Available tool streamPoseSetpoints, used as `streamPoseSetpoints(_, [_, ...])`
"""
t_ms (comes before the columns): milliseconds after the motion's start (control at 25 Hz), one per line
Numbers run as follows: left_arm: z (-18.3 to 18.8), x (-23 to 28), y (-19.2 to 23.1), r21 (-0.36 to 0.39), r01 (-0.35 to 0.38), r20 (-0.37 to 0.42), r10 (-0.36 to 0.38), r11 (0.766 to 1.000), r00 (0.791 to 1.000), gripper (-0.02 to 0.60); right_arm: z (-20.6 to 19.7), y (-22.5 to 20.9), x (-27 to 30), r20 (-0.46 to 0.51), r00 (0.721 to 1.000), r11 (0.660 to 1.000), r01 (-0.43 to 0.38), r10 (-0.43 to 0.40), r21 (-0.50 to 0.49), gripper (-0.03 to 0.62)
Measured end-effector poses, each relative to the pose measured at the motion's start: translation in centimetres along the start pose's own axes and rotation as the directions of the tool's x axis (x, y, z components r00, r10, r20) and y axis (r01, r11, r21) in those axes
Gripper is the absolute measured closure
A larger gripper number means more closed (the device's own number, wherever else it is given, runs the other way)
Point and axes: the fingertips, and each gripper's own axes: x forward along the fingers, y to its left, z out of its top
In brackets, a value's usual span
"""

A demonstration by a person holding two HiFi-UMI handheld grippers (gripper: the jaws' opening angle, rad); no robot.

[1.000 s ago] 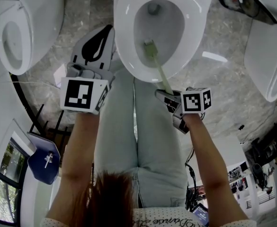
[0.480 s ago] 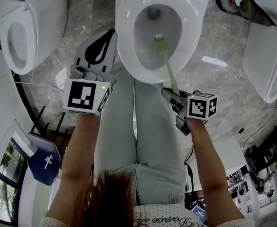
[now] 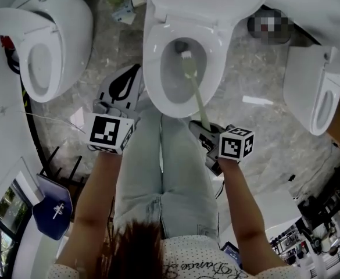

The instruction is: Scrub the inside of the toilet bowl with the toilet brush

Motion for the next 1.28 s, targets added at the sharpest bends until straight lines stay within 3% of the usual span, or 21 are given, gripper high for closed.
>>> streamPoseSetpoints(160, [2.8,-1.4,-0.8,0.047,0.006,0.010,-0.006,0.999,1.000,0.577,1.4,3.2,-1.8,0.034,0.999,0.998,-0.026,0.029,-0.063,0.577])
streamPoseSetpoints(440, [9.1,-3.2,-1.0,0.014,-0.031,0.084,0.030,0.999,0.996,0.577,4.8,8.9,-5.4,0.122,0.989,0.983,-0.058,0.080,-0.175,0.576])
streamPoseSetpoints(720, [15.3,-4.4,-2.2,0.089,-0.023,0.161,0.009,0.996,0.987,0.577,8.5,14.1,-8.7,0.198,0.970,0.954,-0.081,0.142,-0.290,0.576])
streamPoseSetpoints(1120, [19.2,-8.0,-2.8,0.078,-0.058,0.223,0.039,0.995,0.974,0.577,13.6,22.2,-13.5,0.330,0.915,0.875,-0.048,0.232,-0.482,0.576])
streamPoseSetpoints(1280, [21.0,-9.3,-3.0,0.087,-0.057,0.259,0.033,0.995,0.965,0.577,16.1,25.1,-15.5,0.393,0.883,0.830,0.006,0.258,-0.558,0.576])
